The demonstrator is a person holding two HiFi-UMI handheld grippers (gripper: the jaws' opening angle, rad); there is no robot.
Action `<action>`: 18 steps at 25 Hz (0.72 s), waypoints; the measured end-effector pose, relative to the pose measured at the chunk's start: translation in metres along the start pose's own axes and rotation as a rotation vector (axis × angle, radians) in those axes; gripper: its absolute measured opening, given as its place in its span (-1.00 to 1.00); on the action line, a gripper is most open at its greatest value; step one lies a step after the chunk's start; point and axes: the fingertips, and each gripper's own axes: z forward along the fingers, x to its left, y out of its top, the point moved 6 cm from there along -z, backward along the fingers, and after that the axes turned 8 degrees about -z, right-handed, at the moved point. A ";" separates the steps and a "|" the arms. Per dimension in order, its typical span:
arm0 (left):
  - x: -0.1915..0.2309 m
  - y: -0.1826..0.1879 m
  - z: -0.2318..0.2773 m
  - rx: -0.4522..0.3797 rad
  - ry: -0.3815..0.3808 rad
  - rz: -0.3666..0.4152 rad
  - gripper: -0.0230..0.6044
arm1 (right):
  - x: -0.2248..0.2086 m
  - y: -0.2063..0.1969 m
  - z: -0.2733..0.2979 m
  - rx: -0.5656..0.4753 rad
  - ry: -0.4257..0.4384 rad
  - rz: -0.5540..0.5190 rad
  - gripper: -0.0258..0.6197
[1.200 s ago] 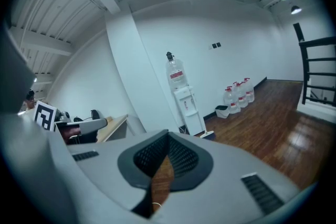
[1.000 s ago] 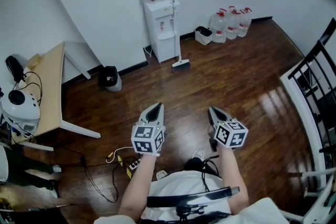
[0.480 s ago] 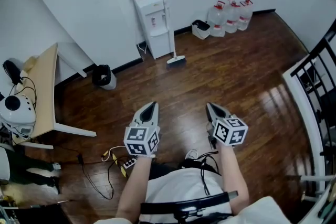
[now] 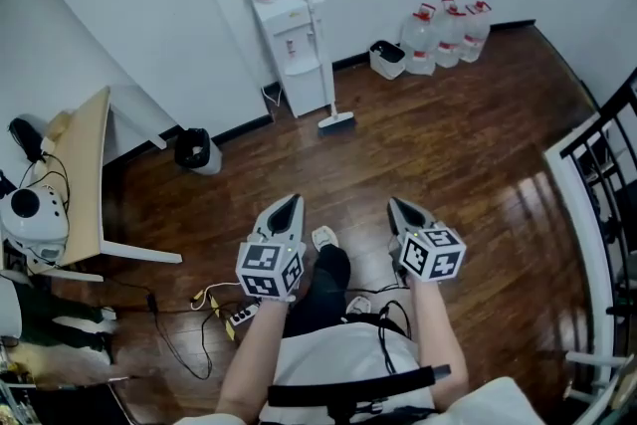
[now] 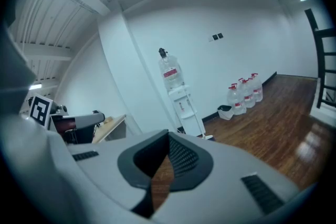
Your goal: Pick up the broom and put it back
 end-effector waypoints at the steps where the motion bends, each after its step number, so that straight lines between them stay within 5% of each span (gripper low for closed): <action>1: 0.001 0.002 0.009 -0.001 -0.006 -0.001 -0.97 | -0.006 0.004 0.004 -0.003 -0.005 -0.001 -0.91; 8: 0.039 0.035 0.117 -0.001 -0.043 -0.024 -0.97 | -0.066 0.032 0.053 0.011 -0.091 0.015 -0.91; 18: 0.122 0.141 0.253 -0.028 -0.090 -0.025 -0.97 | -0.095 0.145 0.203 -0.004 -0.096 -0.020 -0.91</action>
